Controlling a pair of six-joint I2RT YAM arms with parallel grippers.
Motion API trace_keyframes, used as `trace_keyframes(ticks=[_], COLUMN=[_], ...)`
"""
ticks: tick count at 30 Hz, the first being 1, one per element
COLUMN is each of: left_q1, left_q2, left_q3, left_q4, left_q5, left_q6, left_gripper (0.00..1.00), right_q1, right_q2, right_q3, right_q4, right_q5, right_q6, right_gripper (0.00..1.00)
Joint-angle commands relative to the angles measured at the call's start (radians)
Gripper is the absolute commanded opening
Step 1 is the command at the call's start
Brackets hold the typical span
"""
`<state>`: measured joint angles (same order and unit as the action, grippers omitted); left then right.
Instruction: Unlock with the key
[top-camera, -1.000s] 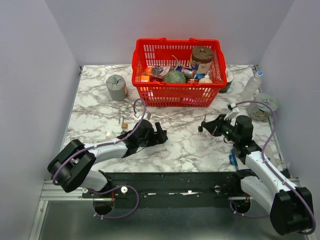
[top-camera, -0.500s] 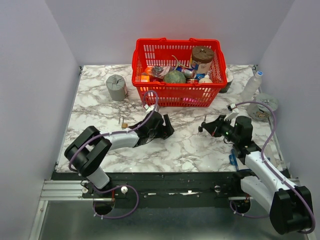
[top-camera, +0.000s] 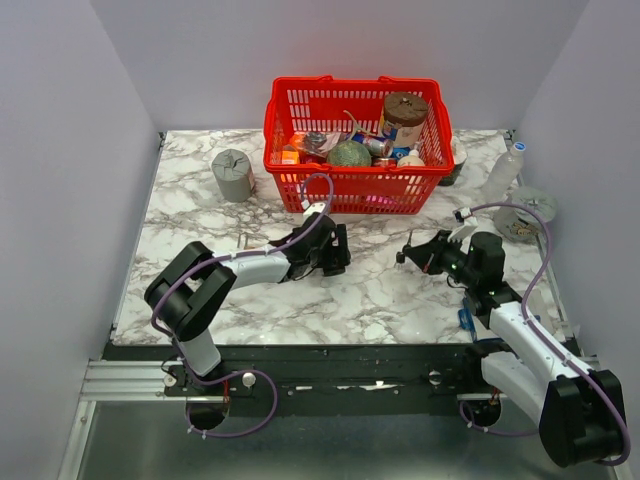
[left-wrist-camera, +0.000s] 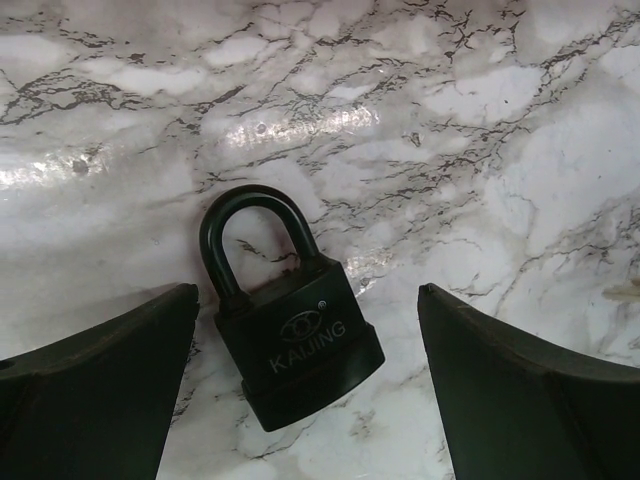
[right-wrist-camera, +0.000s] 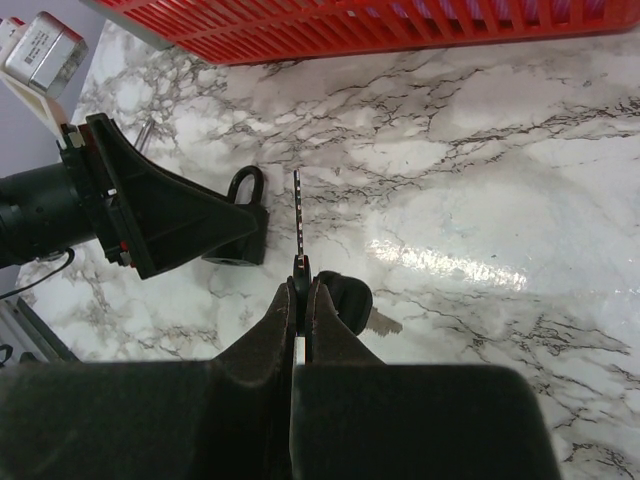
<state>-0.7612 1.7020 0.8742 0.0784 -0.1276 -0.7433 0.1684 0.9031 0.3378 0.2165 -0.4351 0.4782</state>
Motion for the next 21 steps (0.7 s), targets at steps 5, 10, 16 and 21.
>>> trace_keyframes(ticks=[5,10,16,21], left_q1=[-0.032,-0.073,-0.098,-0.105], left_q2=[-0.015,0.024,0.099,0.123], left_q3=[0.052,0.123,0.189,0.212], left_q4=[-0.227,-0.308,-0.384,-0.414], left_q5=[-0.161,-0.178,-0.201,-0.214], left_q6=[0.039,0.038,0.041,0.053], left_gripper=[0.99,0.99,0.99,0.96], right_q1=[-0.004,-0.006,-0.006,-0.006], right_q2=[0.003,0.002,-0.003,-0.006], right_q3=[-0.019,-0.02,-0.022,-0.023], right_q4=[0.037,0.037,0.035,0.037], right_q5=[-0.007,-0.004,-0.004,-0.004], right_q6=[-0.01,-0.01,-0.01,-0.01], right_gripper=[0.01,0.01,0.01,0.01])
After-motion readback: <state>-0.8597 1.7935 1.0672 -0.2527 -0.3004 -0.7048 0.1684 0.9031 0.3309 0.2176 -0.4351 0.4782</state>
